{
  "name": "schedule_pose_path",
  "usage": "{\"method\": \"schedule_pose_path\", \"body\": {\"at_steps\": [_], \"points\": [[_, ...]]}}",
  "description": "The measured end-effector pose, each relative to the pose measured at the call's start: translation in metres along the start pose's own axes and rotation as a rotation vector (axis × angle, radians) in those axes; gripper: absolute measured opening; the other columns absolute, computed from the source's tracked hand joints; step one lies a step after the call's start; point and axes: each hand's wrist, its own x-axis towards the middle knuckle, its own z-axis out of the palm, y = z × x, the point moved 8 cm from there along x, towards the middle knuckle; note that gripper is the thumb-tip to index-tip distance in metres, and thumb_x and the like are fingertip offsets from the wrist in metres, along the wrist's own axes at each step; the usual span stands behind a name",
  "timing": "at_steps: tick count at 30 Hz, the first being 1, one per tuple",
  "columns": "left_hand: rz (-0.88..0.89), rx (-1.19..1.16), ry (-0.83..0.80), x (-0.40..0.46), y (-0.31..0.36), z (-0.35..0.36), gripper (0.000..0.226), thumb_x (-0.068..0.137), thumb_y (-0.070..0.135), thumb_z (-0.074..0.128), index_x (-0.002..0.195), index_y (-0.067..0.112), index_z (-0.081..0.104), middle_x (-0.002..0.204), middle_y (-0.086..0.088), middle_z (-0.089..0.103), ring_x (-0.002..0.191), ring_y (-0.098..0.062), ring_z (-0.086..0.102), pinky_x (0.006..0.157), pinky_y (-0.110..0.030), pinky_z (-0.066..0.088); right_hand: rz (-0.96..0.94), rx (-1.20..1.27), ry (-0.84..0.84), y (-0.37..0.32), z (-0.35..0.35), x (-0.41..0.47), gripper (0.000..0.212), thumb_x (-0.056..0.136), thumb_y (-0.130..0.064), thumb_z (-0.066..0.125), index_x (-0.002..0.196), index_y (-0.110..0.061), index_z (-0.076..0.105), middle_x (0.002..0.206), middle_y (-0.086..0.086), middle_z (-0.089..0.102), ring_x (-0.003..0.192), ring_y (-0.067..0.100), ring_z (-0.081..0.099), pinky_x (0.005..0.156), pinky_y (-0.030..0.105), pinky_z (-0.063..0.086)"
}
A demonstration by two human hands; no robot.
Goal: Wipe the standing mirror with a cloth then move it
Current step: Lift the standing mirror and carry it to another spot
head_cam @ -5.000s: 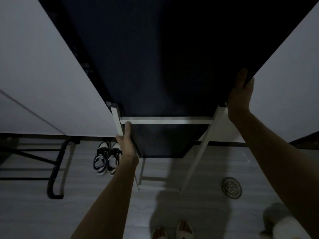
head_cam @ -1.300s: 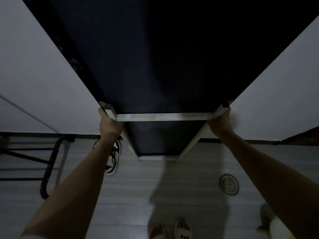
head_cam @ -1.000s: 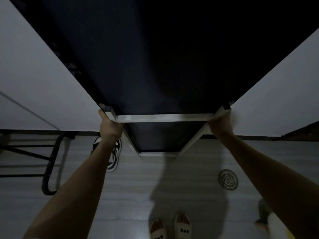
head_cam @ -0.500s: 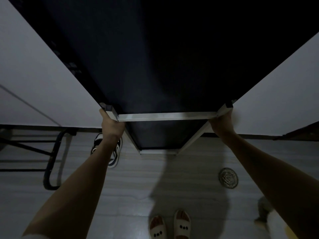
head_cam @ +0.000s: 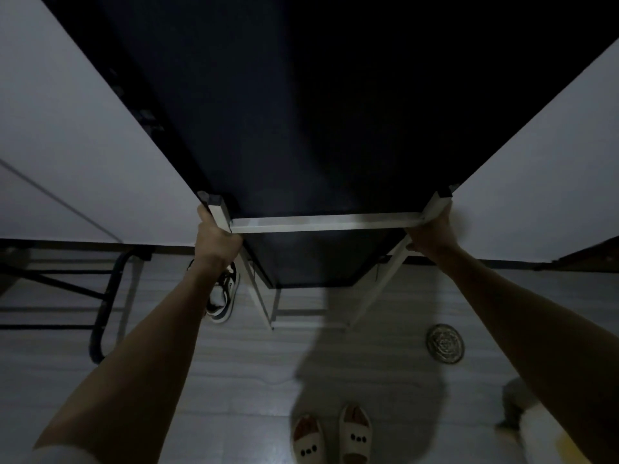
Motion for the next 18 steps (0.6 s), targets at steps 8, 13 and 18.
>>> {"method": "schedule_pose_path", "body": {"at_steps": [8,13,18], "points": [[0.066,-0.053,0.053,-0.004,-0.003,-0.001,0.059,0.077,0.007,0.070,0.121,0.004,0.032,0.116,-0.019,0.049,0.102,-0.028,0.051,0.079,-0.035,0.047,0.021,-0.046,-0.020,0.006,-0.001,0.003,0.070,0.085,-0.008,0.063,0.135,-0.010,0.015,0.130,0.018,0.038,0.109,0.032,0.053,0.080,0.052,0.054],[0.098,-0.133,0.045,-0.016,-0.006,0.002,0.060,0.075,0.008,0.074,0.119,0.007,0.032,0.112,-0.012,0.050,0.097,-0.021,0.051,0.076,-0.032,0.045,0.039,-0.044,-0.054,0.009,-0.003,0.003,0.074,0.080,-0.006,0.065,0.136,-0.015,0.016,0.136,0.018,0.033,0.120,0.037,0.046,0.081,0.059,0.053],[0.083,-0.128,0.033,-0.020,-0.011,-0.001,0.066,0.073,0.008,0.076,0.122,0.007,0.031,0.116,-0.014,0.049,0.102,-0.023,0.051,0.081,-0.035,0.048,-0.005,-0.050,-0.031,0.016,-0.004,-0.007,0.060,0.083,-0.012,0.062,0.131,-0.012,0.026,0.128,0.014,0.040,0.106,0.027,0.055,0.071,0.041,0.058]]}}
